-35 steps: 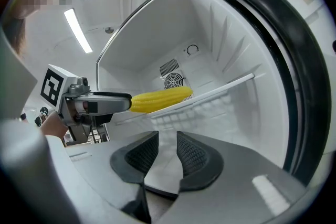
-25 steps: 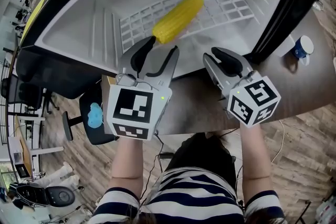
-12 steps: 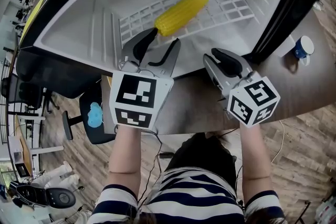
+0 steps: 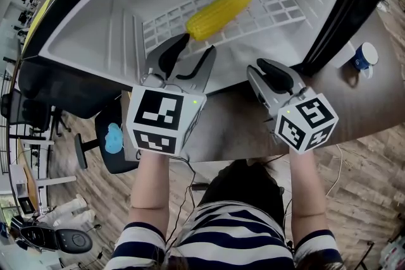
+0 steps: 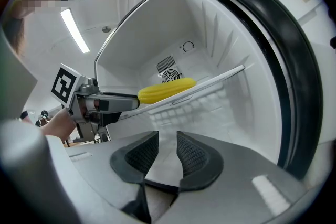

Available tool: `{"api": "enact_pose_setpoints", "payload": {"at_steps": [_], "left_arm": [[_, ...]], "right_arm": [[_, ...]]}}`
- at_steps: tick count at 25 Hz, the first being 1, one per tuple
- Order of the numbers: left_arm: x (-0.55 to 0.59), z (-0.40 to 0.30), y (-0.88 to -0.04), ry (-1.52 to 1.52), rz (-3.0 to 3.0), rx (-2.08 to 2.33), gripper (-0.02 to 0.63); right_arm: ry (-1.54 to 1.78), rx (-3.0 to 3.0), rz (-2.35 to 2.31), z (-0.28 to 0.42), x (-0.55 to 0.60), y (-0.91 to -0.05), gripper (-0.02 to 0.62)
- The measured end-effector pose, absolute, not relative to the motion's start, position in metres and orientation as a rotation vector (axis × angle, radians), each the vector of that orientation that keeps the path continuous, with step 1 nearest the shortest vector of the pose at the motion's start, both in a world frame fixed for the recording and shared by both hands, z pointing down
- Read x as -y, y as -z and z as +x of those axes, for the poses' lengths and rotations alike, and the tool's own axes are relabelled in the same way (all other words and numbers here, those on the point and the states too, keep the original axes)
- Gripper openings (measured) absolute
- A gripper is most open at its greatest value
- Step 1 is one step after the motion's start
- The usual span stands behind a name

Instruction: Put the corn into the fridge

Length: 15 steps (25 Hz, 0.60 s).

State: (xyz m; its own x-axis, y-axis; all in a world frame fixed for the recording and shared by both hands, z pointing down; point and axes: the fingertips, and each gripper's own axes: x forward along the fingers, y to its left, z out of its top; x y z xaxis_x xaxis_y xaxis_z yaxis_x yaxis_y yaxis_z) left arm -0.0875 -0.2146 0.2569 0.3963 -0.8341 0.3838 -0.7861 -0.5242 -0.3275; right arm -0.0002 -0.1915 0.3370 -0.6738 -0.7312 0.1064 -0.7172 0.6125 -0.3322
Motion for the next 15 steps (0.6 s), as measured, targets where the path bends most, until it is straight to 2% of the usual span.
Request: {"api": "enact_pose_setpoints", "payload": {"at_steps": [15], "left_arm": [[0.18,-0.104,-0.228,0.448,-2.426,-1.65,0.0]], "right_arm": [[0.555,-2.719,-1.316,0.014,0.179,-0.33,0.089]]}}
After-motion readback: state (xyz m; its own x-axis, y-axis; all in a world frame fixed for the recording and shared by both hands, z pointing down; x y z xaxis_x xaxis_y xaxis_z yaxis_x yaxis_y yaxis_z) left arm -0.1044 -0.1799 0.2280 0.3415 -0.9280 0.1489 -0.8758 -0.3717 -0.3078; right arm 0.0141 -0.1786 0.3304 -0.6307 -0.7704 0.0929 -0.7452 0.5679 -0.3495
